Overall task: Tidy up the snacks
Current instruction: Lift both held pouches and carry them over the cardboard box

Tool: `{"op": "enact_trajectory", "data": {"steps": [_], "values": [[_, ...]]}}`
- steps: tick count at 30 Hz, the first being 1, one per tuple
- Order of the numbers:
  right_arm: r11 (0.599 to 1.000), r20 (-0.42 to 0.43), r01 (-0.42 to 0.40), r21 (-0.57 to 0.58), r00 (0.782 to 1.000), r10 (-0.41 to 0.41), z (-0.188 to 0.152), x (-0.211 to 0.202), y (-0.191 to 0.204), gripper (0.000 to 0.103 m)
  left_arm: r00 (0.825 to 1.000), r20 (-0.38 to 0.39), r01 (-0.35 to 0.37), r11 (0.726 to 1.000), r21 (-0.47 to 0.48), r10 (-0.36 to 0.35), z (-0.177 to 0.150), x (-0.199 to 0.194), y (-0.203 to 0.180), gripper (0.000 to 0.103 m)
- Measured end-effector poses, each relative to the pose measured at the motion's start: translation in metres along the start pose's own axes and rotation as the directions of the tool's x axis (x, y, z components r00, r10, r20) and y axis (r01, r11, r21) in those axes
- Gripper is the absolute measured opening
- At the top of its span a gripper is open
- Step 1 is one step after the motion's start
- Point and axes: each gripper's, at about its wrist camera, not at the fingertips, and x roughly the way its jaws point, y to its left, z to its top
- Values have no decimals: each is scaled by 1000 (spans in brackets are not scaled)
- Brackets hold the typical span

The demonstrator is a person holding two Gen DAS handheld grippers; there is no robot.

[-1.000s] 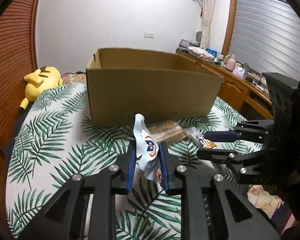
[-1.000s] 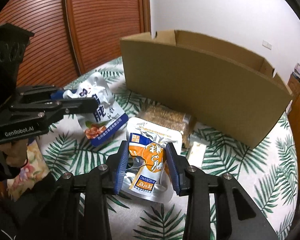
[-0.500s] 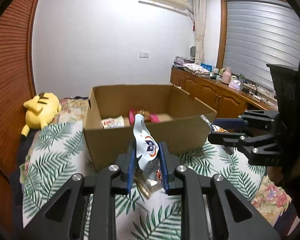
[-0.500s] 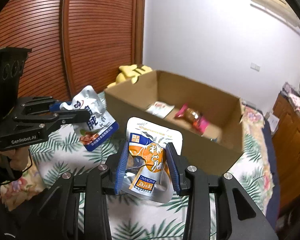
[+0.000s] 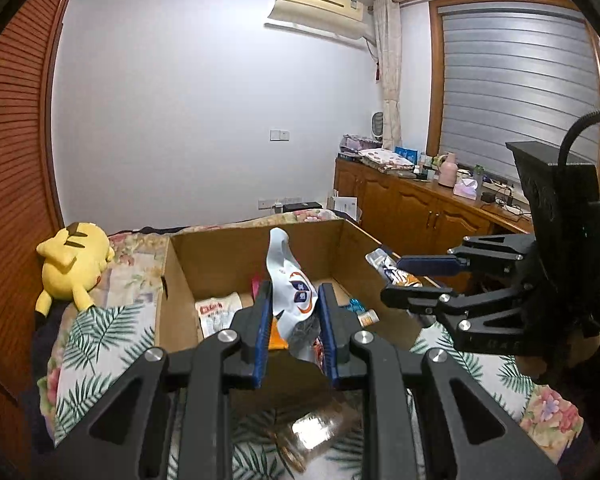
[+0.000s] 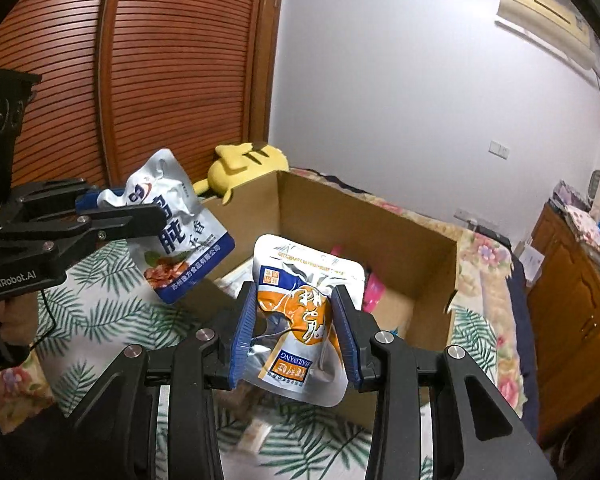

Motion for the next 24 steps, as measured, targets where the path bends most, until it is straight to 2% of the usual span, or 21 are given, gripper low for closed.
{"op": "enact_trajectory", "data": {"steps": [16,24], "values": [[999,-19,26,30,999,-26,10,43,-33,38,997,-67,-49,999,1,49,5,72,22,20],[998,-40,35,52,999,-32,7,59,-44,38,992,-120,-50,998,-25,47,-2,97,30,21]]}}
